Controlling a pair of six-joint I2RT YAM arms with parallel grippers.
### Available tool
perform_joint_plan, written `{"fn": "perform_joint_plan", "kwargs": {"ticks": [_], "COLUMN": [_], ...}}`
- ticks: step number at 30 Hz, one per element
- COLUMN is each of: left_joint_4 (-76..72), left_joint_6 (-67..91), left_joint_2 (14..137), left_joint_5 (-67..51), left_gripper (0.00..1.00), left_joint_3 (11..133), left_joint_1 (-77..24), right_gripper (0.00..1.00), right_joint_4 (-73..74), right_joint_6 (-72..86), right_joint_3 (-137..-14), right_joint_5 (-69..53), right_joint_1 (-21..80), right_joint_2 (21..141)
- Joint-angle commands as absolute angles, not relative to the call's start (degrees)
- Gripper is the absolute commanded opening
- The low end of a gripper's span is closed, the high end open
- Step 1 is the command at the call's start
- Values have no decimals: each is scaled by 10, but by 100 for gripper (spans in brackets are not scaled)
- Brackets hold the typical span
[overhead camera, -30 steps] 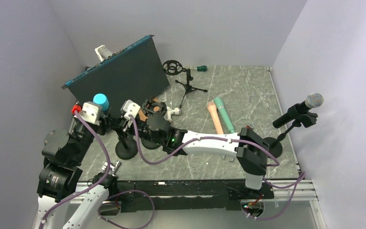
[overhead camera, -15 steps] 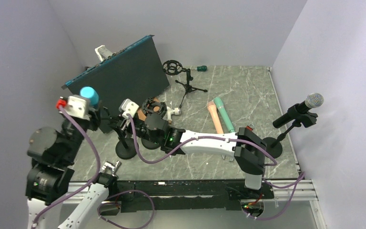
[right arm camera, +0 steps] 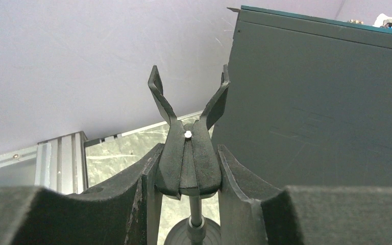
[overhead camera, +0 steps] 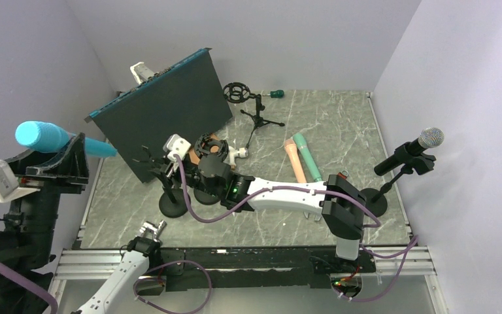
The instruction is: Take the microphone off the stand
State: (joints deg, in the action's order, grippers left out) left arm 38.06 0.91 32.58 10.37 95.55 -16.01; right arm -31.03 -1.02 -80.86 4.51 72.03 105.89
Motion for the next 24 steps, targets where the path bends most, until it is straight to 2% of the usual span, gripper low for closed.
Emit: {"fn": "perform_joint_plan", "kwargs": {"ticks": [1,2,4,5,7,15,24], "left_joint_4": [387,383,376,373,374,388,371], "left_joint_6": [67,70,77,81,87,137,235], "left_joint_2": [334,325,311,305,299,329,396], "left_joint_5": [84,96,118,130,133,37,-208], "left_gripper": [0,0,0,0,0,0,0], "left_joint_3": [938,931,920,917,920,929,860], "left_joint_1": [-163,-163,-162,-162,-162,-163,-162], "right_gripper": [35,46,73,84,98,100,98], "right_joint_4": [-262,-232,-201,-194,-180,-127,-92], "right_joint_6": [18,21,21,24,40,56,104], "right_joint_3": [-856,-873,-895,-899,-900,-839,-754], "right_joint_5": [63,65,63,65,68,41,-79], "right_joint_1": [719,718,719,719,719,718,710], "right_joint_2": [1038,1044,1050,1050,1040,931,786]}}
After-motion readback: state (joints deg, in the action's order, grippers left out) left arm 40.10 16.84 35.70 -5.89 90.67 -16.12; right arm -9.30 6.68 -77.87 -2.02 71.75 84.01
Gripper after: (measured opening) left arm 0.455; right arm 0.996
